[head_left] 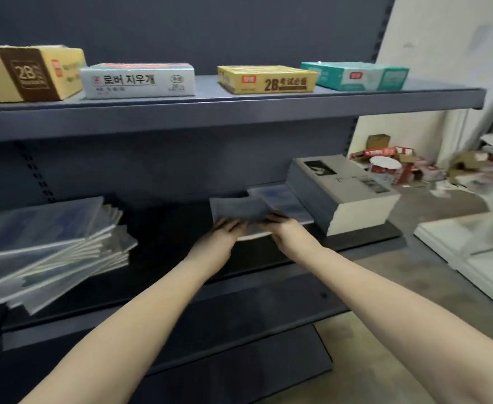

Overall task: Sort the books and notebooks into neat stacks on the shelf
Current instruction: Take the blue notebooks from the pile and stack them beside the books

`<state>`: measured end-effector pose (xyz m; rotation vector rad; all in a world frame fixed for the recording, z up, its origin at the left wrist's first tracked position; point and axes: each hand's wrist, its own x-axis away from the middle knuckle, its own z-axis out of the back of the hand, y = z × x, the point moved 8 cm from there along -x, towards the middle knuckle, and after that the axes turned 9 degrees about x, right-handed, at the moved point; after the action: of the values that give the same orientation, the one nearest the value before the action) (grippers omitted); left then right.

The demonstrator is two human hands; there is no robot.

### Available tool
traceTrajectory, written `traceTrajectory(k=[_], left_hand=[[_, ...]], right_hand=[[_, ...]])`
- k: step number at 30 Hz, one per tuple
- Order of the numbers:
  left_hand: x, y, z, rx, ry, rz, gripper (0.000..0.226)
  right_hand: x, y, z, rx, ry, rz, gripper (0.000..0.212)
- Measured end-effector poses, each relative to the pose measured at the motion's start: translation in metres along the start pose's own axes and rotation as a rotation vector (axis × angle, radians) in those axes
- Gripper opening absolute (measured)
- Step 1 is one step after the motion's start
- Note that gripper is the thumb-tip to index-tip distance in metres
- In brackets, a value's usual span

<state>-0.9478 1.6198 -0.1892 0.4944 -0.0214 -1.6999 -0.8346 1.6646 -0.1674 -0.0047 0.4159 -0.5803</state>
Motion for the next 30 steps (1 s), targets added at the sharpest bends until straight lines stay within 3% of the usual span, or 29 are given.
traceTrajectory(k=[7,15,22,30], left_hand=[[-0.032,0.056,-0.055,0.096,-0.149,-0.124,0.064],[-0.042,0.074,-0.069,-0.006,-0.156,-0.166,0.054],[-0.056,0.082,-0.085,-0.100,-0.210,-0.137,0.052],[-0.081,0.061,-0.109,-0.217,-0.309,-0.106,0.053]], right_hand=[[0.064,0.066,-0.008,0.126,-0.138,-0.200,0.047],[0.094,0.086,-0.018,0.086,-0.257,-0.343,0.048],[0.091,0.100,-0.027,0.280,-0.270,-0.380,0.055],[0.067,0.123,-0.042,0.217,-0.333,-0.416,0.054]])
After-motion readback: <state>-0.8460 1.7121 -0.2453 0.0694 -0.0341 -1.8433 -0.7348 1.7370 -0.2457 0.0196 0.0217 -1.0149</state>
